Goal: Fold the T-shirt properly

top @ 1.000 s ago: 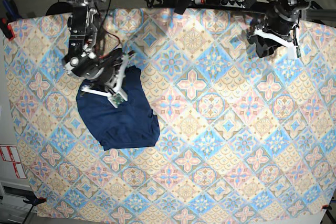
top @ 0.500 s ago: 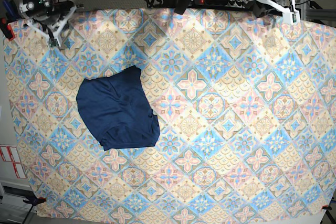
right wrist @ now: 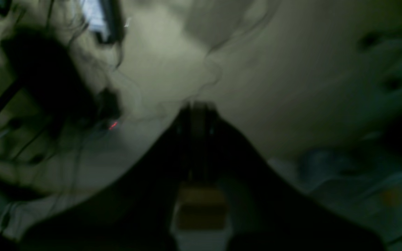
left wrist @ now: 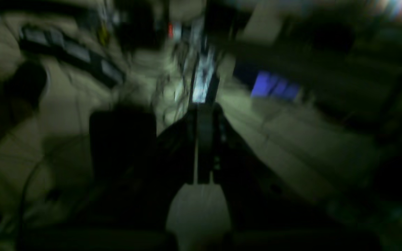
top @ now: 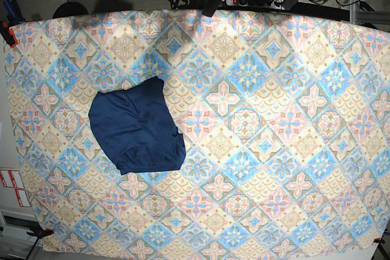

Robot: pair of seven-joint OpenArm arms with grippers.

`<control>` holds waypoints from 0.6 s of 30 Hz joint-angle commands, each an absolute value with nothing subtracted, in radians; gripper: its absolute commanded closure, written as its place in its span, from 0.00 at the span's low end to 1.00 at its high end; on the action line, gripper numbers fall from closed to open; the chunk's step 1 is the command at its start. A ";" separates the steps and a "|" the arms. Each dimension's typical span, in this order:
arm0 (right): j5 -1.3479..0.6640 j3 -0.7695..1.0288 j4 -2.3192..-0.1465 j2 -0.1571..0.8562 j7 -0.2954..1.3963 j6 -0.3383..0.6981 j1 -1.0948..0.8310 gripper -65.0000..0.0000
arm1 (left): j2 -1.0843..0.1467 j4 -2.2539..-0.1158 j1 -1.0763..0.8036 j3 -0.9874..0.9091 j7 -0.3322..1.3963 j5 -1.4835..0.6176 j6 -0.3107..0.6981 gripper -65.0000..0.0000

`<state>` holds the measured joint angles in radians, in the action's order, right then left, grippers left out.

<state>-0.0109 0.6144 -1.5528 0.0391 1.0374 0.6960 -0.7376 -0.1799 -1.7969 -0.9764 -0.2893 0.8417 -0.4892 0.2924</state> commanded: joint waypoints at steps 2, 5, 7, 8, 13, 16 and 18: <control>0.001 0.618 -1.403 0.056 1.000 0.698 -0.740 1.00 | -0.185 -1.722 -0.938 -0.268 0.811 -0.458 0.292 1.00; 0.005 0.572 -1.167 0.084 0.906 0.698 -0.662 1.00 | -0.189 -1.566 -0.880 -0.174 0.704 -0.389 0.292 1.00; 0.005 0.532 -1.017 0.120 0.840 0.698 -0.611 1.00 | -0.189 -1.442 -0.831 -0.113 0.618 -0.334 0.291 1.00; 0.005 0.518 -0.961 0.130 0.802 0.698 -0.591 1.00 | -0.189 -1.385 -0.809 -0.090 0.585 -0.308 0.291 1.00; 0.007 0.478 -0.684 0.162 0.552 0.698 -0.483 1.00 | -0.183 -1.056 -0.661 -0.005 0.433 -0.237 0.288 1.00; 0.007 0.418 -0.553 0.182 0.423 0.698 -0.446 1.00 | -0.183 -0.905 -0.588 0.028 0.354 -0.237 0.286 1.00; 0.007 0.363 -0.469 0.185 0.337 0.698 -0.418 1.00 | -0.185 -0.802 -0.542 0.059 0.288 -0.237 0.285 1.00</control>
